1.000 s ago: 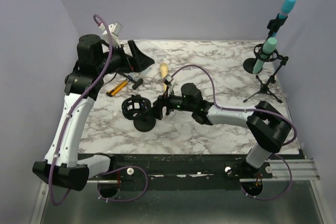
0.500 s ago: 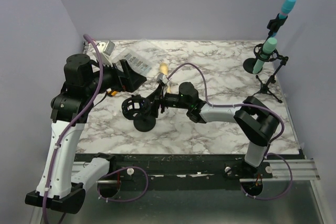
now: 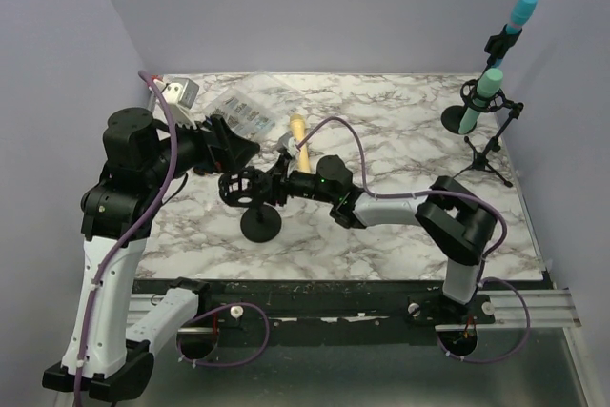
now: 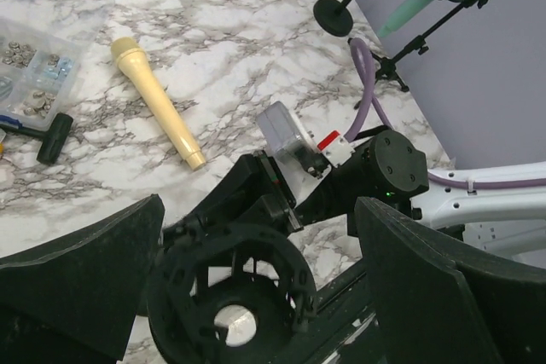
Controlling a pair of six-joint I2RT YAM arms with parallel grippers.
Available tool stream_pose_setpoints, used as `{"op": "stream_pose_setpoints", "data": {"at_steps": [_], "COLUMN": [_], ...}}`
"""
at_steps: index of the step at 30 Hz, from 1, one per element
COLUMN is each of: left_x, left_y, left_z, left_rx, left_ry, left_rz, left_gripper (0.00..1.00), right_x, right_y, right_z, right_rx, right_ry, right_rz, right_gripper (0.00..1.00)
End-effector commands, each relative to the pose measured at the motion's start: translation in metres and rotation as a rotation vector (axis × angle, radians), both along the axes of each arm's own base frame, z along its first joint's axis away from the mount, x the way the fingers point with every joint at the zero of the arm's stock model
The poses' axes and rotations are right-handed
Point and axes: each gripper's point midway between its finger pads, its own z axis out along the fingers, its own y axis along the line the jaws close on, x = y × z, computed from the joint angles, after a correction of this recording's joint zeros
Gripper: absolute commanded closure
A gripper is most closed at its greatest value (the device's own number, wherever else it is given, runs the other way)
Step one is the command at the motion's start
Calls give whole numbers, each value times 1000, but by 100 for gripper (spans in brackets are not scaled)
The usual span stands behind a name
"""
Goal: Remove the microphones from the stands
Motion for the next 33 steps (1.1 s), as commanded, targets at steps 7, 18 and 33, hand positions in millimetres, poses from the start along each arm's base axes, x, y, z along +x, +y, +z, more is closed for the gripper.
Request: {"op": "stream_pose_setpoints", "data": {"at_steps": [7,18,33], "left_x": [-5,1,-3], "left_y": [1,-23,-14], "left_z": [24,14,-52], "left_rx": [-51,-148,-204], "left_ry": [-73,39,193], "left_rz": [19,-89,52], "left_gripper": [1,2,6], "right_x": [61,72,48], "right_y": [-96,-160,-124], "right_z": [18,11,-7], "right_rx": [-101,-77,-172], "right_ry": [64,49,45], "right_rz": [-648,-963,-952], "right_gripper": [99,99,62]}}
